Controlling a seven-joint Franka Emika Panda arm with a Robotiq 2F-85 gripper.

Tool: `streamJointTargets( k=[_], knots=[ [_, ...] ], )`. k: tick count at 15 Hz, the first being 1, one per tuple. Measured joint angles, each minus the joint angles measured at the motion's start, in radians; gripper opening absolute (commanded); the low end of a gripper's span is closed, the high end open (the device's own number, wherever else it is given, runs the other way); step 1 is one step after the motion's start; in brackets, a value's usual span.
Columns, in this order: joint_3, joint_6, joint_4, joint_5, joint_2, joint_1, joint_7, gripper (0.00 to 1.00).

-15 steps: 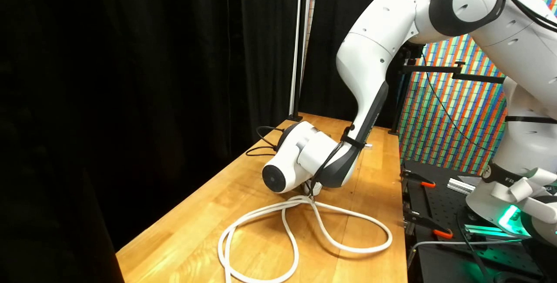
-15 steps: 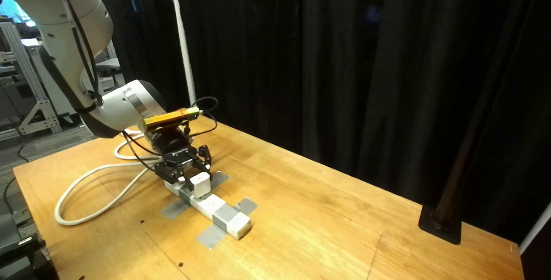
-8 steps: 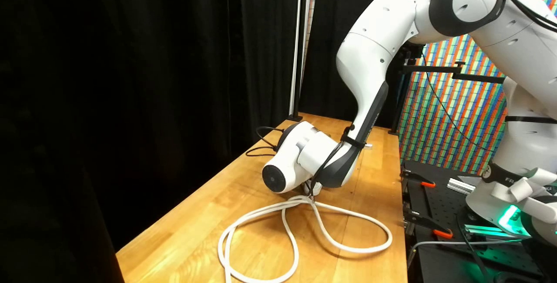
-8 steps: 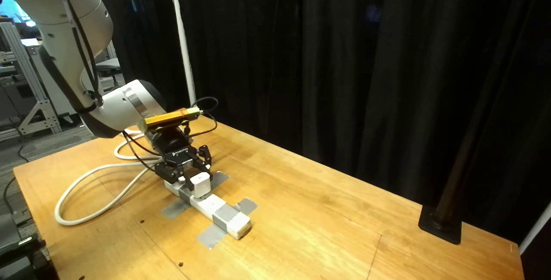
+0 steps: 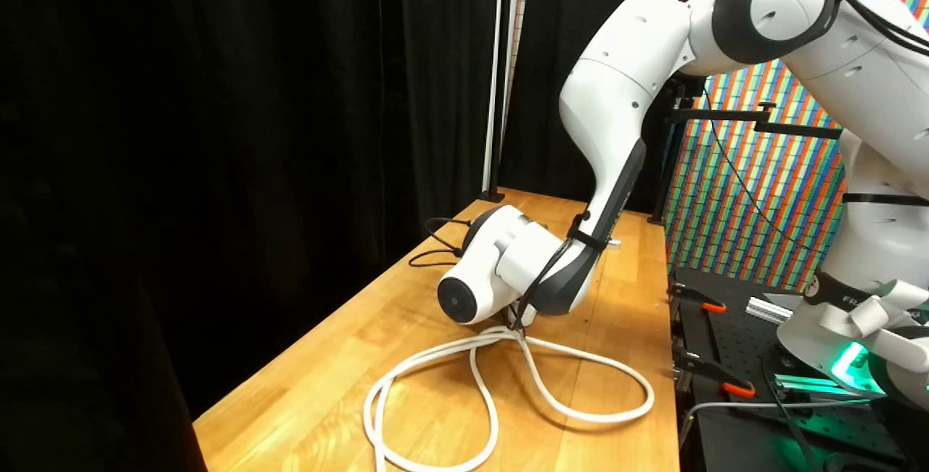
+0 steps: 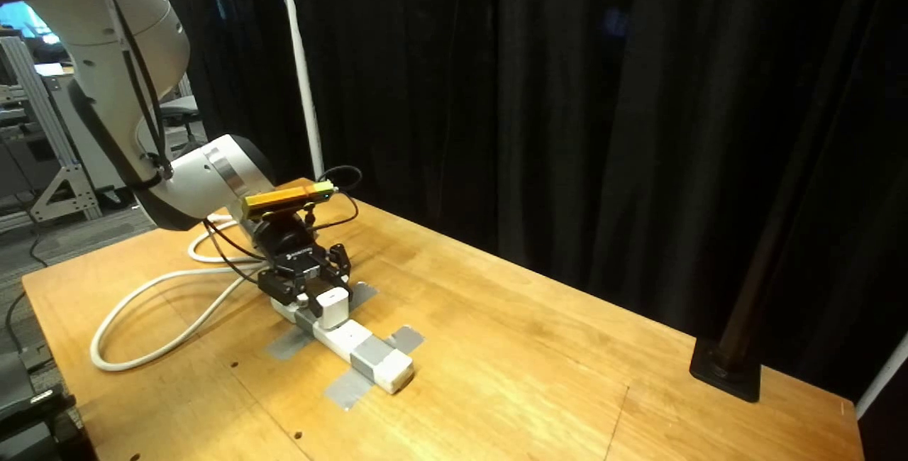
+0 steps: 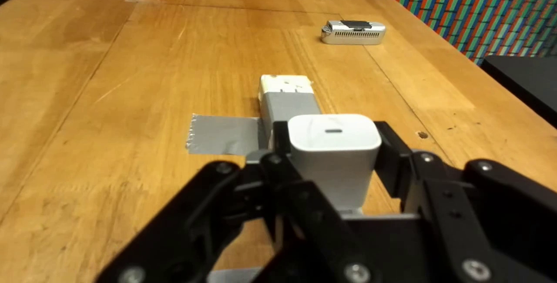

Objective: Plug the charger head into the extension cable

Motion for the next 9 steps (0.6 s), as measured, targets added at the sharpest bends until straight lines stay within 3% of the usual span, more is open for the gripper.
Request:
streamJointTargets(
  k=[9],
  knots=[
    [0.0, -0.013, 0.01, -0.003, 0.01, 0.001, -0.018, 0.23]
  ],
)
